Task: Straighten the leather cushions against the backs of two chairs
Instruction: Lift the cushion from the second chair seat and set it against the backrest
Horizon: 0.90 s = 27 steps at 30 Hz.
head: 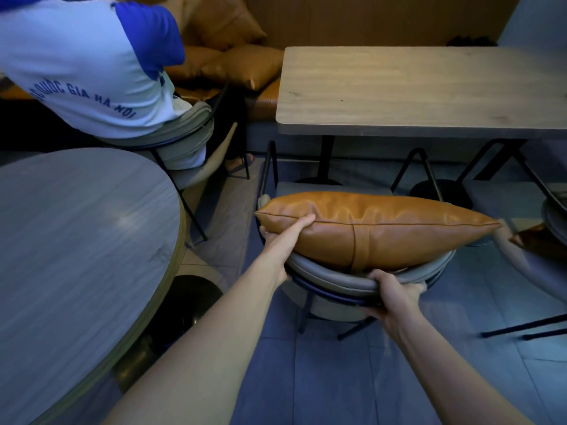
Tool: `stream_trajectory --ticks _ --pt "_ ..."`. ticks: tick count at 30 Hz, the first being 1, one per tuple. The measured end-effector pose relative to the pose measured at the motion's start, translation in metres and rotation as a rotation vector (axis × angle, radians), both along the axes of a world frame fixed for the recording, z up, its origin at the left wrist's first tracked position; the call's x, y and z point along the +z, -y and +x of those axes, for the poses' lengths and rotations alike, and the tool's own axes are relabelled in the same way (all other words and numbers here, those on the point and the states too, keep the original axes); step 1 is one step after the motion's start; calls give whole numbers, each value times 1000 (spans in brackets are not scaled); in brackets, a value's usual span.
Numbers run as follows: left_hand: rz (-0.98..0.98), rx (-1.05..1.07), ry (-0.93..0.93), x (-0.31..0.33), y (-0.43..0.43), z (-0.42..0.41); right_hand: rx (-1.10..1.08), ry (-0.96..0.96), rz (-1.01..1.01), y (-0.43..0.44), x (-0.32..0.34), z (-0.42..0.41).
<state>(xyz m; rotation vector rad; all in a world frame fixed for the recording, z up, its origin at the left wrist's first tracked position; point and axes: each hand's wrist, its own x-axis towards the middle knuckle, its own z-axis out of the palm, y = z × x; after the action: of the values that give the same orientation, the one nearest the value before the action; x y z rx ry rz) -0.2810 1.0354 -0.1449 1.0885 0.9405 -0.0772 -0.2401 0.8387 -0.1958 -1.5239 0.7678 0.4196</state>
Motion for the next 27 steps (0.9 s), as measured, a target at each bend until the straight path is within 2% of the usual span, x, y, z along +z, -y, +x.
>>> stream_trajectory --ticks 8,20,27 --pt "-22 -37 -20 -1 7 -2 42 36 8 14 -3 7" --pt "-24 -155 15 -13 4 29 102 20 -92 22 7 35" --pt "-10 -142 -34 -18 10 40 84 27 -53 30 1 44"
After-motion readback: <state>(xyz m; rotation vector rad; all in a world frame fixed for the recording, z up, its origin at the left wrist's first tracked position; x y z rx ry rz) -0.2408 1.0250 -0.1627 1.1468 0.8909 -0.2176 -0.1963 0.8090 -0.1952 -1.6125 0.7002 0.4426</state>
